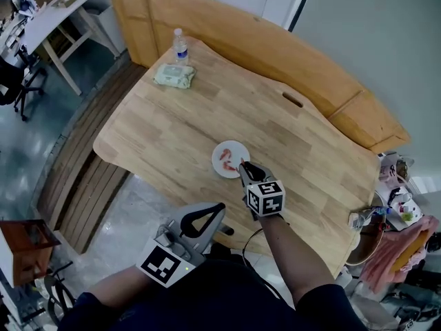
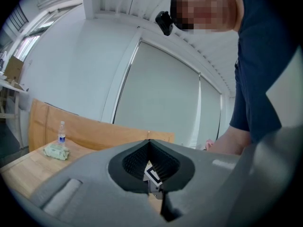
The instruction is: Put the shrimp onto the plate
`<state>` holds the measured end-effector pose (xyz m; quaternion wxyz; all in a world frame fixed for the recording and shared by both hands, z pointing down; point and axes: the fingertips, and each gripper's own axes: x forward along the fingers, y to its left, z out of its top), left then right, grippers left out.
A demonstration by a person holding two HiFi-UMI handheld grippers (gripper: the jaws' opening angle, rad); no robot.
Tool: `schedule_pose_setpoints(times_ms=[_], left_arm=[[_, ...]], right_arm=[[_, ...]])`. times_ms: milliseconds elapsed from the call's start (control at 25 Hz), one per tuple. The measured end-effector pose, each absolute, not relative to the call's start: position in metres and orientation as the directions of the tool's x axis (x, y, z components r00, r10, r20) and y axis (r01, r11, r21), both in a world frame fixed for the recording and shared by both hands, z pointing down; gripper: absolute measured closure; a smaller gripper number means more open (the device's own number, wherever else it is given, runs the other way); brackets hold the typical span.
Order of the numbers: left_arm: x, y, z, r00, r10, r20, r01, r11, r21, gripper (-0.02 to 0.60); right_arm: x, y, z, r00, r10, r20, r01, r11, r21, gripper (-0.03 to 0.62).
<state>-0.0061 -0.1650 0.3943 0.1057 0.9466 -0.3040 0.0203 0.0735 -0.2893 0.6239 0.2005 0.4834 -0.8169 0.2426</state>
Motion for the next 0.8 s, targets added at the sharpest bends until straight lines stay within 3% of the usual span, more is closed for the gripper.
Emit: schedule_pose_setpoints(times_ms=[480,800], left_arm=[[-0.019,-0.177,0.405,0.799,-0.585,0.142,-0.602,-0.777,0.185,0.577],[-0.033,-0.175,0.41,0.789,-0.592,0.167,-0.614,-0.772,0.166,0.577]], right_arm=[[0.076,-0.33,0.724,-0.373,-0.537,0.757,-0.891,0.434,-0.131,0.531],[0.075,-0.338,0.755,-0.34,-0.458,0.821,-0.872,0.481,-0.093,0.531]])
